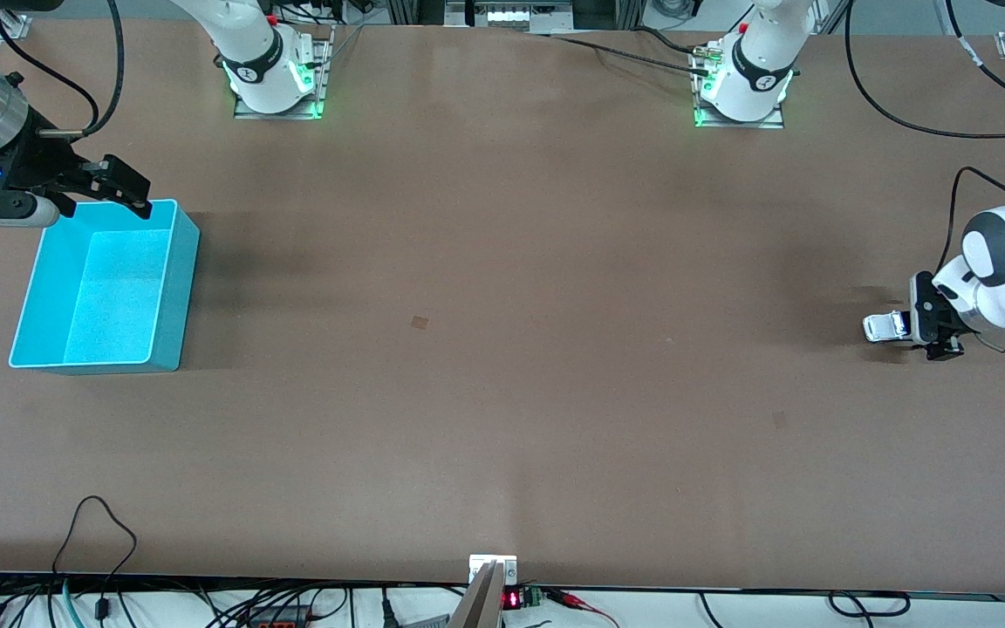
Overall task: Wind and store white jeep toy
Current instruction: 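Open the left gripper and release the jeep on the table, then withdraw the left gripper while the jeep rolls toward the turquoise bin, then lower the open right gripper onto the jeep beside the bin, then close the right gripper on the jeep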
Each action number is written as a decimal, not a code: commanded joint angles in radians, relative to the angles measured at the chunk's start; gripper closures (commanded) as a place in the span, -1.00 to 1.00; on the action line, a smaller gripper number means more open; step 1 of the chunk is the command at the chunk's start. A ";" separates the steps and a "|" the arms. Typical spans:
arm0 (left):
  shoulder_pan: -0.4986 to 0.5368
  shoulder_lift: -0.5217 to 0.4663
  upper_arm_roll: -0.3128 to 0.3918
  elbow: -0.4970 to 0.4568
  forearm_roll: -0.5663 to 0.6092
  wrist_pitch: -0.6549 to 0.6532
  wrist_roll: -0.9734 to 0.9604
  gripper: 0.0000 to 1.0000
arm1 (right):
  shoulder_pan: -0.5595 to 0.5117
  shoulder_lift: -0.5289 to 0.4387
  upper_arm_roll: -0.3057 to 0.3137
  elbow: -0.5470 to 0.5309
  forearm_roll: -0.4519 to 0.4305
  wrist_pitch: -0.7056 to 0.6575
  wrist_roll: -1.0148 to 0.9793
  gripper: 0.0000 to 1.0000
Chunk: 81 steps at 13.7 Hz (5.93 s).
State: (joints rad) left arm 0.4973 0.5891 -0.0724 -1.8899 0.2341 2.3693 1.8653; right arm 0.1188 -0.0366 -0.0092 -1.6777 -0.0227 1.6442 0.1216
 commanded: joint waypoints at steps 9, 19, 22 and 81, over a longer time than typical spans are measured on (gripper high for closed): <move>-0.140 -0.065 -0.018 0.268 0.011 -0.477 -0.152 -1.00 | 0.004 -0.005 -0.003 0.004 0.009 0.000 0.004 -1.00; -0.140 -0.092 -0.135 0.434 0.007 -0.801 -0.351 -1.00 | 0.002 -0.003 -0.005 0.004 0.007 0.002 0.004 -1.00; -0.140 -0.112 -0.136 0.434 -0.013 -0.828 -0.396 -1.00 | 0.002 -0.003 -0.005 0.004 0.006 0.006 0.004 -1.00; -0.525 -0.604 0.114 0.129 -0.231 -0.640 -1.717 -1.00 | -0.177 0.682 0.006 -0.071 0.010 0.735 -1.556 -0.94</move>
State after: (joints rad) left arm -0.0262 -0.0055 0.0403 -1.7722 -0.0127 1.7444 0.1450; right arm -0.0429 0.6530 -0.0143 -1.7314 -0.0243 2.3580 -1.4010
